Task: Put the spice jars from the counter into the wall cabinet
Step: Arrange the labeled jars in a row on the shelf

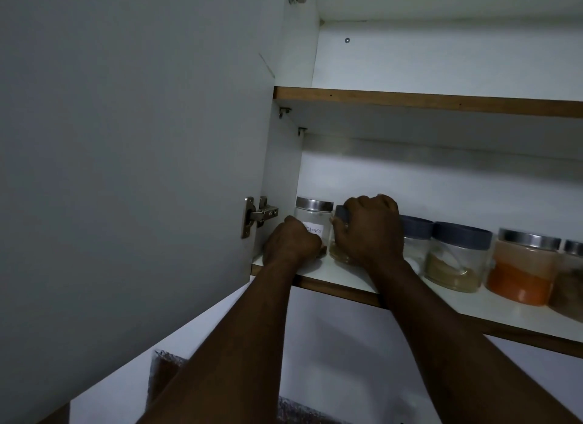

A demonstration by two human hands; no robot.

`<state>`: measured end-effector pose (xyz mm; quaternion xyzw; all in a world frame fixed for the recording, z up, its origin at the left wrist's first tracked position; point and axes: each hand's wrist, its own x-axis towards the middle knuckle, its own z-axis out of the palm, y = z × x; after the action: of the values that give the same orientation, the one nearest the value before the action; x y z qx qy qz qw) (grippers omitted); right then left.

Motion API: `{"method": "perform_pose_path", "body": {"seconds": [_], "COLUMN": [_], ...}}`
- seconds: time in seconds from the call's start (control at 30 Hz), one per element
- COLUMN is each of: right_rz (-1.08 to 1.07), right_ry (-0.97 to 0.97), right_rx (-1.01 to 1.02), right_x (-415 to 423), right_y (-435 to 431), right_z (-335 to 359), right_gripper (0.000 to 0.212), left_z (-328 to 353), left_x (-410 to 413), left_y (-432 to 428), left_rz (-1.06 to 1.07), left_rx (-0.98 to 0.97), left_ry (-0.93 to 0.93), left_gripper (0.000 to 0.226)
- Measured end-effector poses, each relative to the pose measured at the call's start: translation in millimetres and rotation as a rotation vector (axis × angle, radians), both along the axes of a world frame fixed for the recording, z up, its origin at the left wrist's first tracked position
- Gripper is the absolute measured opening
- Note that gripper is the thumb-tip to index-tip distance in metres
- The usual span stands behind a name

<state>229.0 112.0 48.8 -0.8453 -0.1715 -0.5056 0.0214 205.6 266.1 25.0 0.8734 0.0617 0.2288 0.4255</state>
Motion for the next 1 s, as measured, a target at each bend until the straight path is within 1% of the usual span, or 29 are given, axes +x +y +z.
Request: {"method": "perform_pose_path", "body": {"seconds": [0.07,0.17,0.23,0.33,0.4,0.47,0.53,0.57,0.6,0.63,0.7,0.73,0.77,0.8,0.83,0.93,1.0], "right_rz": [0.021,0.079,0.088,0.163,0.233,0.265,0.288,0.294,0.292,0.273,0.131,0.024,-0.071,-0.126,-0.134,-0.058,-0.031], "right_ry": [-0.016,-0.042,-0.027,0.064,0.131,0.232,0.362,0.392,0.392,0.377,0.316,0.274,0.222,0.180,0.156,0.185,0.259], "right_rx": [-0.006,0.040,0.051,0.088,0.089,0.093,0.131,0.146,0.157,0.154,0.064,-0.008,-0.081,-0.140,-0.170,-0.155,-0.121], "right_x": [-2.8,-8.2,-11.6,-13.1,-11.4,-8.3,-5.6,-4.2,-3.3,-2.6,-1.8,-1.9,-1.8,-2.6,-2.8,-7.7,-11.6], "right_y": [-2.5,-10.5,-15.2,-22.2,-26.4,-30.4,-32.8,-32.9,-31.1,-27.9,-18.7,-14.3,-10.7,-8.7,-8.5,-11.4,-15.6], "right_z": [-1.5,-2.6,-2.2,3.0,10.1,18.2,25.6,27.8,29.2,30.3,32.3,32.4,31.8,31.4,31.7,36.2,42.6], "right_gripper": [0.044,0.045,0.047,0.041,0.032,0.031,0.039,0.039,0.038,0.042,0.069,0.076,0.076,0.069,0.061,0.036,0.029], "left_z": [0.6,1.8,1.8,0.1,-0.8,-1.4,-1.6,-1.7,-1.5,-1.6,-1.7,-1.8,-1.9,-2.2,-2.3,-2.9,-3.6], "left_x": [-1.0,-0.9,-1.8,-2.0,-1.1,0.0,0.5,0.4,0.4,0.3,-0.3,-1.1,-1.9,-2.9,-4.1,-7.8,-9.4], "left_y": [-0.1,0.0,-1.2,-3.9,-4.8,-4.4,-3.8,-3.7,-3.6,-3.7,-4.1,-4.2,-4.1,-3.8,-3.6,-3.7,-4.7], "left_rz": [0.002,-0.005,-0.011,0.007,0.022,0.017,0.004,0.001,0.002,0.003,0.009,0.012,0.011,0.010,0.011,0.042,0.066], "left_rx": [-0.005,-0.028,-0.035,-0.014,-0.003,0.001,0.003,0.001,-0.001,-0.002,-0.005,-0.007,-0.007,-0.003,0.003,0.023,0.033], "left_ry": [0.000,-0.001,-0.012,-0.030,-0.038,-0.037,-0.036,-0.037,-0.041,-0.047,-0.057,-0.062,-0.068,-0.077,-0.089,-0.129,-0.157], "left_gripper": [0.071,0.075,0.080,0.090,0.089,0.087,0.086,0.087,0.087,0.087,0.088,0.090,0.092,0.093,0.094,0.092,0.094]}}
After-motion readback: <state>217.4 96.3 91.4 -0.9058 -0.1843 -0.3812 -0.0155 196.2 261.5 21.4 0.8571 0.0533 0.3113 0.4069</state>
